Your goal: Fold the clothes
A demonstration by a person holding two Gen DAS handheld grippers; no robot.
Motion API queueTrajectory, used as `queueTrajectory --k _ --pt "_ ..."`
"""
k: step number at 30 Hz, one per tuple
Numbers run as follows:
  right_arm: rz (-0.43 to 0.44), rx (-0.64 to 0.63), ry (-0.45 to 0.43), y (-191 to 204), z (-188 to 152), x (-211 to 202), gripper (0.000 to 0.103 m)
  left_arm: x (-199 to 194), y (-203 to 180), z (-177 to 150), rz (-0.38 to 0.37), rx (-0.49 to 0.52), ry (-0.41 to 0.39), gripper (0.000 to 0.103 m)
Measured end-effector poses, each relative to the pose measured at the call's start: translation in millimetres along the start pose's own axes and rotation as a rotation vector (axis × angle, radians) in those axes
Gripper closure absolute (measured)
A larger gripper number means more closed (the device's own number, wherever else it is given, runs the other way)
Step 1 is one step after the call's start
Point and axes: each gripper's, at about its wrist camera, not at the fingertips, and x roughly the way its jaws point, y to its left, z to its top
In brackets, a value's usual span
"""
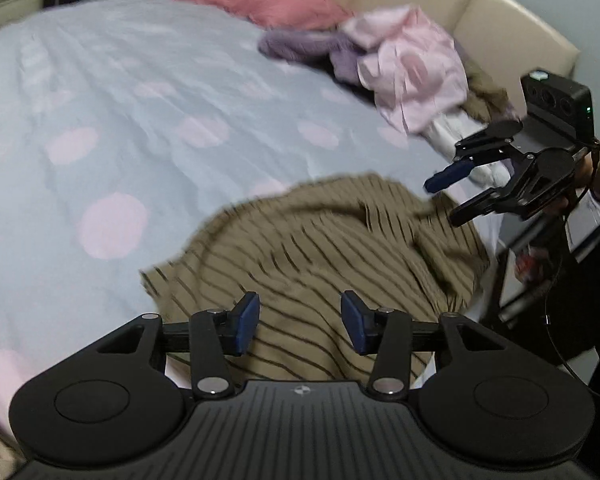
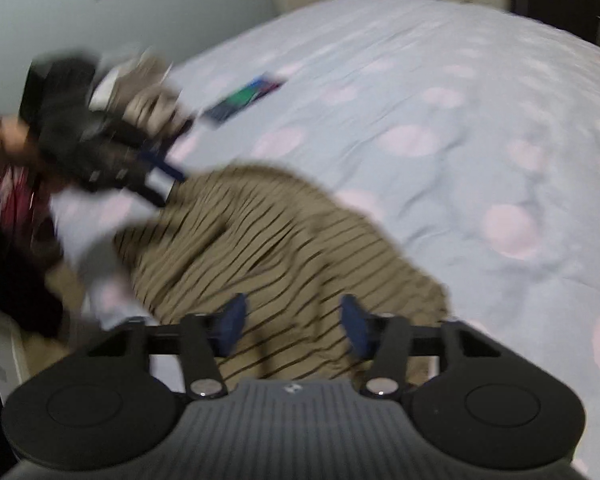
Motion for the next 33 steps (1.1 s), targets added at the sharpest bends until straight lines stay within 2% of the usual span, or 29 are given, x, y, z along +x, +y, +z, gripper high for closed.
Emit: queueTrajectory --k 5,6,7,8,10,12,14,16,19,20,21,22,24,25,26,27,29,31,32,33 --pt "0.009 -0.025 0.047 7.1 4.2 12.8 0.063 12.8 4.2 0.6 -0.003 -0.007 0.042 0.065" --pt "0.011 -0.03 0.057 8.5 5.0 15.4 0.078 15.8 3.6 0.9 0.002 0.006 0.055 0.065" --pt "0.013 -0.035 0.066 9.9 5.8 17.9 0.085 19.4 2.8 1.4 0.01 0.021 0.069 0.065" --pt "0.015 -0.04 0.076 11.3 6.7 20.5 0.089 22.4 2.9 1.2 0.018 0.033 0.082 0.065" --pt "0.019 -0.05 0.095 14.2 8.3 25.6 0.089 29.4 2.0 3.3 0.024 0.048 0.106 0.072" --pt "0.019 -0.053 0.105 15.8 9.2 28.2 0.088 34.9 -0.4 7.7 0.027 0.063 0.129 0.094" --pt "0.014 -0.047 0.1 15.5 8.6 26.4 0.088 36.3 -4.1 15.4 0.046 0.076 0.133 0.1" --pt "0.009 -0.04 0.095 15.1 8.0 24.6 0.086 29.1 -9.2 24.4 0.044 0.095 0.076 0.101" --pt "0.002 -0.03 0.087 14.6 7.1 21.9 0.085 8.2 -17.6 34.4 0.055 0.125 -0.094 0.101" --pt "0.001 -0.026 0.086 14.2 6.7 21.6 0.084 6.6 -19.3 36.1 0.074 0.132 -0.115 0.1" --pt "0.001 -0.02 0.085 13.8 6.6 21.8 0.083 7.0 -21.0 37.4 0.097 0.14 -0.119 0.098" --pt "0.001 -0.014 0.086 13.3 6.5 22.1 0.082 11.8 -20.6 37.3 0.102 0.138 -0.084 0.095" --pt "-0.004 0.001 0.081 12.1 7.6 23.0 0.081 24.4 -17.7 33.9 0.094 0.124 0.005 0.082" --pt "-0.009 0.01 0.074 11.1 9.1 23.8 0.078 27.7 -16.8 30.6 0.097 0.121 0.02 0.082" --pt "-0.014 0.02 0.067 10.1 10.6 24.6 0.065 31.0 -15.9 27.3 0.099 0.118 0.035 0.082" --pt "-0.019 0.03 0.06 9.1 12.0 25.4 0.057 28.4 -13.0 25.8 0.104 0.101 0.021 0.082" --pt "-0.03 0.05 0.046 7.2 15.0 26.9 0.056 16.1 -4.8 25.1 0.117 0.046 -0.043 0.081" --pt "-0.04 0.069 0.032 5.2 18.0 28.5 0.056 0.3 6.1 23.2 0.099 -0.029 -0.096 0.07" --pt "-0.045 0.079 0.025 4.2 19.5 29.3 0.056 -5.3 10.9 23.0 0.09 -0.067 -0.105 0.055" --pt "-0.05 0.089 0.018 3.3 20.9 30.1 0.056 -8.5 14.5 20.4 0.084 -0.096 -0.102 0.051"
